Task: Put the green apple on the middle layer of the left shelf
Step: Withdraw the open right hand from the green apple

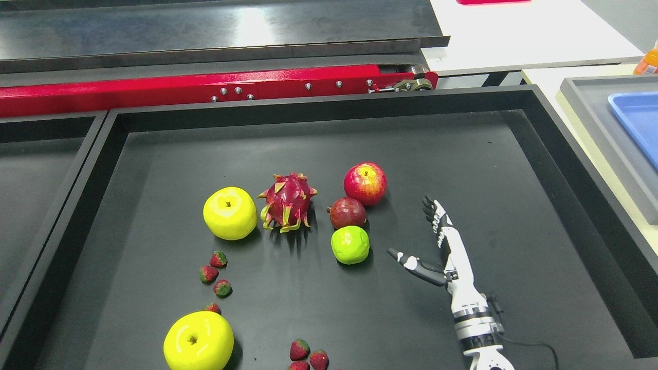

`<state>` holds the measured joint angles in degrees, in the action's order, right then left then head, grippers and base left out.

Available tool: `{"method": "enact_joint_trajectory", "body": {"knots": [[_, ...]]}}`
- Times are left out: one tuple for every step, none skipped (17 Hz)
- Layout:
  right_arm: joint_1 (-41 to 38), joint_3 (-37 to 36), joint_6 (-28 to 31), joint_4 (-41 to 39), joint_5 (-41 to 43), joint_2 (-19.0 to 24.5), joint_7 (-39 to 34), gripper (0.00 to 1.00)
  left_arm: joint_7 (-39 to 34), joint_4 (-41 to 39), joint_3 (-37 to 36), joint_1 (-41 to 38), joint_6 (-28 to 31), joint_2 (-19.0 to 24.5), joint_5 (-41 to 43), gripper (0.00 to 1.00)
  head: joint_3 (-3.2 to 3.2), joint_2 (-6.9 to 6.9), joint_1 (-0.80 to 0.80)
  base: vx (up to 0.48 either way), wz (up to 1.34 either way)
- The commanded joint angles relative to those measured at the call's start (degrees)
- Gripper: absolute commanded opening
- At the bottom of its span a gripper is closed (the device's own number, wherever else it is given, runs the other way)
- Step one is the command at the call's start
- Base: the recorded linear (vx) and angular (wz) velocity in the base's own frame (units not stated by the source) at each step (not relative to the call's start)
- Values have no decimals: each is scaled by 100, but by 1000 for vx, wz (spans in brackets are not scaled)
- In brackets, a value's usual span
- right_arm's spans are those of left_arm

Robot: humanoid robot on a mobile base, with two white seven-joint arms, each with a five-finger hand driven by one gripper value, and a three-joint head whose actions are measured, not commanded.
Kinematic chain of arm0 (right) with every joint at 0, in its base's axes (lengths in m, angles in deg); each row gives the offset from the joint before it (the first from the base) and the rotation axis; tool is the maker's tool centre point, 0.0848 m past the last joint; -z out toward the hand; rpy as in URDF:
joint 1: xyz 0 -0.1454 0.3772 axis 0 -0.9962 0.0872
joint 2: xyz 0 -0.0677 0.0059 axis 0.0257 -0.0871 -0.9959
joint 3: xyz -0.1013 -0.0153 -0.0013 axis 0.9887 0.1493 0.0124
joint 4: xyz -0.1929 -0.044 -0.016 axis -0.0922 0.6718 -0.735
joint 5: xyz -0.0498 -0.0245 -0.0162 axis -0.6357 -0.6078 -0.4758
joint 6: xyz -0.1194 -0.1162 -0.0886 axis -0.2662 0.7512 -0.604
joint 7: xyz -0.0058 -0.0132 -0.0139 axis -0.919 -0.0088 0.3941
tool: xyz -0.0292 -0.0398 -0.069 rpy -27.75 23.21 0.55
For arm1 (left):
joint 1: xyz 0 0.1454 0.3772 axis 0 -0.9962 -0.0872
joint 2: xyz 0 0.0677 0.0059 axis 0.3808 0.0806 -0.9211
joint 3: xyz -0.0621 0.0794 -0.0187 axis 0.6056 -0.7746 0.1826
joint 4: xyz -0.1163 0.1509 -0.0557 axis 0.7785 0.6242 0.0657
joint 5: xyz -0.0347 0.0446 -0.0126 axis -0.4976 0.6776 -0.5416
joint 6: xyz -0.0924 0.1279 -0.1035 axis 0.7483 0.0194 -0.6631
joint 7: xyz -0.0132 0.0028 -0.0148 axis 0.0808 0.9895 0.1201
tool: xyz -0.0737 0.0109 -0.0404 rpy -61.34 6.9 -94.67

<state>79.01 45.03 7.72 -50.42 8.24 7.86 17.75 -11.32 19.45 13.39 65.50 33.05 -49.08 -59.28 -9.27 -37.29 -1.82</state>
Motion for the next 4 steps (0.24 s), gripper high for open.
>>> {"method": "enact_joint_trajectory", "body": {"knots": [[-234,-113,-27,77,613,-37,42,100,-2,-3,0,1,-4,100,0,100,0,0,0,0,0],[-234,-95,-27,77,604,-37,42,100,-2,-3,0,1,-4,100,0,100,0,0,0,4,10],[-234,-69,-27,77,604,-37,42,100,-2,6,0,1,-4,100,0,100,0,0,0,4,10],[-234,-60,-18,77,604,-37,42,100,-2,-3,0,1,-4,100,0,100,0,0,0,0,0]]}}
